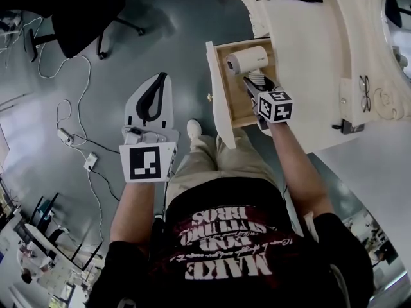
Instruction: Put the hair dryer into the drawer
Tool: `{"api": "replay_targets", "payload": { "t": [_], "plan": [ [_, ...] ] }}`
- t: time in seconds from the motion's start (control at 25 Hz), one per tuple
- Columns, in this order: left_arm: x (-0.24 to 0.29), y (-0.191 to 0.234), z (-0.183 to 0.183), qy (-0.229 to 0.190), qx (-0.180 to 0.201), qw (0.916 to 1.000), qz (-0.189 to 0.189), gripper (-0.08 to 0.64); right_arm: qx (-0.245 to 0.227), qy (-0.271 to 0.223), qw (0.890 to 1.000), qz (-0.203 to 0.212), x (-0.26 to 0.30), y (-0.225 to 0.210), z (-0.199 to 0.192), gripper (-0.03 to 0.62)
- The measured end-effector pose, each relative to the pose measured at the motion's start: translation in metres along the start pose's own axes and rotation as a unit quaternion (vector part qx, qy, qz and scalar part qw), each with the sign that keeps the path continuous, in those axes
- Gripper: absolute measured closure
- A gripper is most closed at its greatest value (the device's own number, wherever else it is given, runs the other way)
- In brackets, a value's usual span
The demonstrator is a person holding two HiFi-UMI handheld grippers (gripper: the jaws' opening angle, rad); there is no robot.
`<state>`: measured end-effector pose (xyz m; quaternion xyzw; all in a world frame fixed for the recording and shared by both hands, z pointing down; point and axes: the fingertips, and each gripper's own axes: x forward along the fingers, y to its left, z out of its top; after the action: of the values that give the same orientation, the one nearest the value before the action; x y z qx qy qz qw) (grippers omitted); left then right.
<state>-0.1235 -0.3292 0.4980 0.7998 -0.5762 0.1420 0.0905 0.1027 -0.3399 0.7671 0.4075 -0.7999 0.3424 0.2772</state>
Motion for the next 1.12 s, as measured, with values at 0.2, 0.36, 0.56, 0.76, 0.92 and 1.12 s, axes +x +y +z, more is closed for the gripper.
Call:
{"api": "replay_targets", "payload": {
  "t": [0.2,0.36,0.56,0.76,0.92,1.12],
  "plan": [
    [0.001,0.002,-0.004,0.006,-0.002,1.0000,0.002,0.555,-0.006,0.024,0.999,-0.019,0.015,-0.005,-0.007,0.365],
    [-0.003,0.004,-0.009,0.011,0.000,0.9999,0.004,0.555,-0.004,0.047,0.998,-0.034,0.029,-0.011,-0.018,0.365],
    [-0.011,0.005,-0.014,0.019,0.002,0.9998,0.007,0.555,0.002,0.074,0.996,-0.046,0.044,-0.017,-0.036,0.365],
    [-0.024,0.012,-0.019,0.025,0.003,0.9995,0.017,0.555,0.018,0.102,0.993,-0.060,0.053,-0.023,-0.056,0.365],
    [-0.034,0.010,-0.015,0.019,0.009,0.9996,0.017,0.555,0.024,0.128,0.988,-0.078,0.057,-0.032,-0.074,0.364],
    [-0.049,0.011,-0.011,0.021,0.015,0.9995,0.018,0.555,0.012,0.145,0.985,-0.091,0.058,-0.036,-0.084,0.364]
  ]
}}
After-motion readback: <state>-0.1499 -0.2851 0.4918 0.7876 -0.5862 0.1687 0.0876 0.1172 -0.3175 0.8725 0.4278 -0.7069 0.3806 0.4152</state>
